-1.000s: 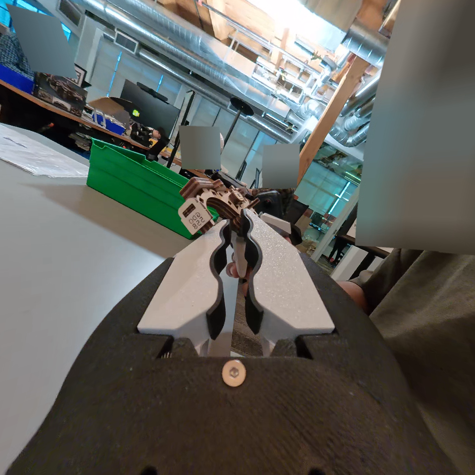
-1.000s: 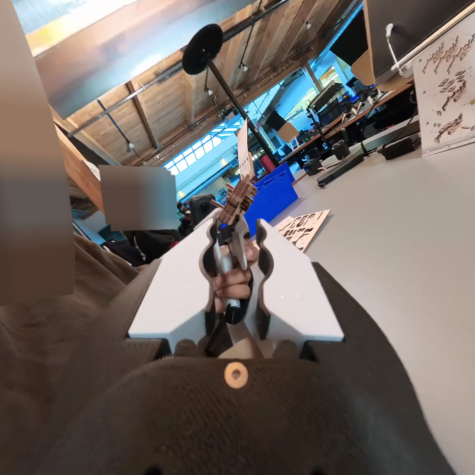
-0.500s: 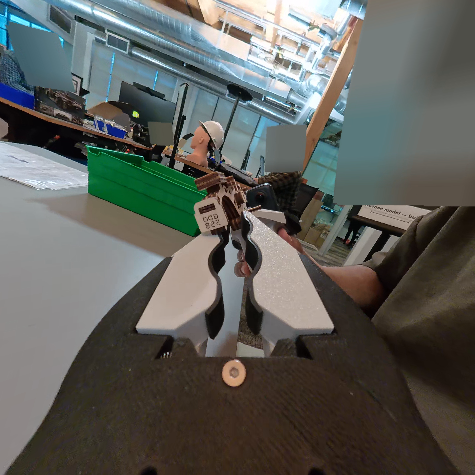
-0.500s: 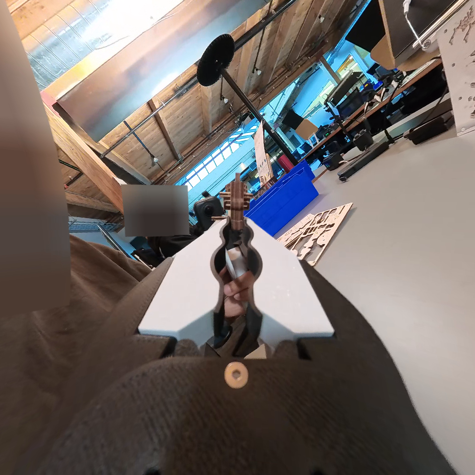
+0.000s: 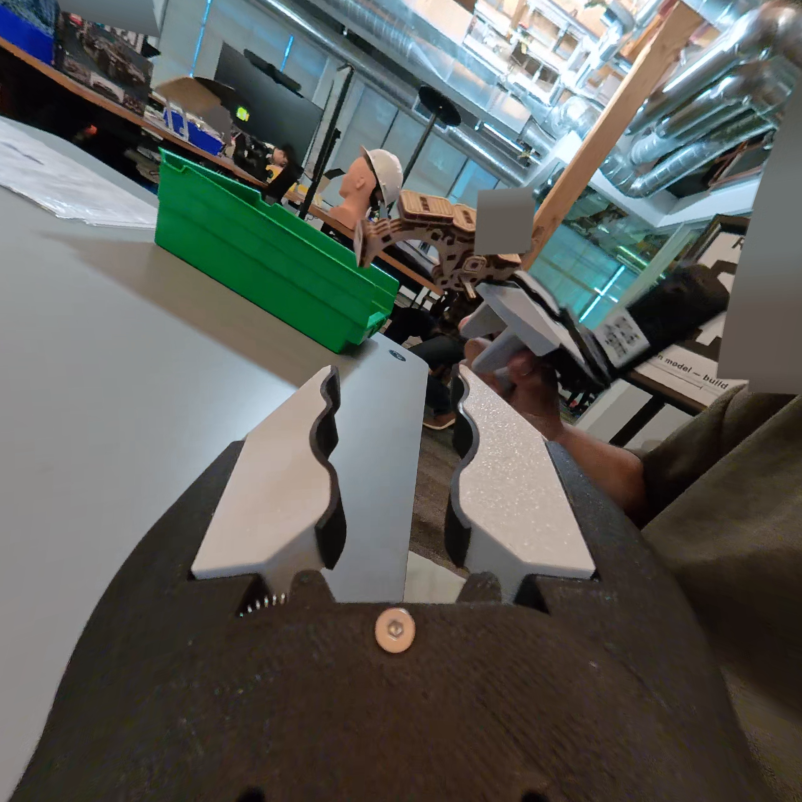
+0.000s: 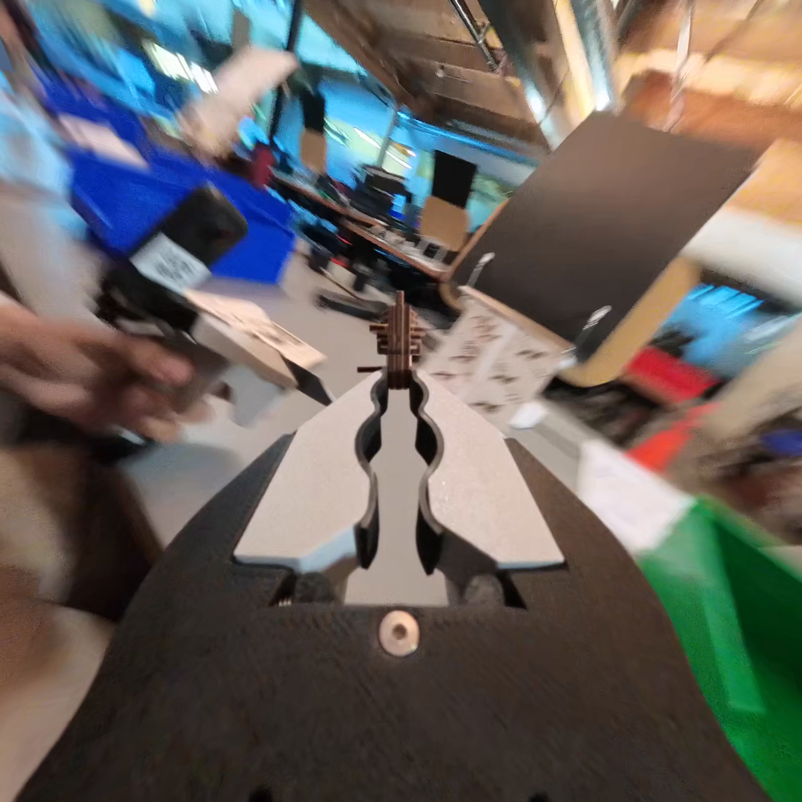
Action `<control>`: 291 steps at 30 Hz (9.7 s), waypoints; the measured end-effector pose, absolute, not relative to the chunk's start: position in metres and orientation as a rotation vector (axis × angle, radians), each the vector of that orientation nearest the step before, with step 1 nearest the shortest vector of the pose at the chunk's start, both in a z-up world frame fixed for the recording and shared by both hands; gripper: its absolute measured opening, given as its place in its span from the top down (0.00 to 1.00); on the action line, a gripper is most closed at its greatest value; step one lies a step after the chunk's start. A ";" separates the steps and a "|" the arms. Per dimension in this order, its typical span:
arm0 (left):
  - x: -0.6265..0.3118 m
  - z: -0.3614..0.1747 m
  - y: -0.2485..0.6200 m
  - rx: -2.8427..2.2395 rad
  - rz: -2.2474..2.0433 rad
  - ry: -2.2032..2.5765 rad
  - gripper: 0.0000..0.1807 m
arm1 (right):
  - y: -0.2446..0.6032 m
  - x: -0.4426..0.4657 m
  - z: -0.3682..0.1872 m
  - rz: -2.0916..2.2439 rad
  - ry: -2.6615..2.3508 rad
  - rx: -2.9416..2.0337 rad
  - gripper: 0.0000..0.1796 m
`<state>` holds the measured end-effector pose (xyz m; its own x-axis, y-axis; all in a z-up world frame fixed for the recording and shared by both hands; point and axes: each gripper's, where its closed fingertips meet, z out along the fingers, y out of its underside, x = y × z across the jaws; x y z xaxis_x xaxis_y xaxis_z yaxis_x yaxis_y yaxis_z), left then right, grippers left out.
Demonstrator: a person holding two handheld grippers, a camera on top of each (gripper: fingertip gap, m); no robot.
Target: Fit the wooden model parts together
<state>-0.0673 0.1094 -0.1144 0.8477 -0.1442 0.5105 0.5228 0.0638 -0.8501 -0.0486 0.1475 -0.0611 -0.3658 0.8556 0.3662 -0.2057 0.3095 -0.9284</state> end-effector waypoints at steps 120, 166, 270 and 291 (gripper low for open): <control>-0.047 -0.073 0.091 -1.236 -0.689 -0.237 0.87 | 0.101 -0.053 -0.074 2.286 -1.392 -1.106 0.96; -0.052 -0.099 0.103 -1.373 -0.925 -0.320 0.52 | 0.139 -0.048 -0.084 2.375 -1.566 -1.130 0.96; -0.043 -0.104 0.101 -1.505 -0.625 -0.158 0.91 | 0.103 -0.047 -0.093 2.258 -1.675 -1.200 0.87; -0.042 -0.106 0.100 -1.533 -0.547 -0.123 0.91 | 0.104 -0.044 -0.095 2.411 -1.665 -1.249 0.87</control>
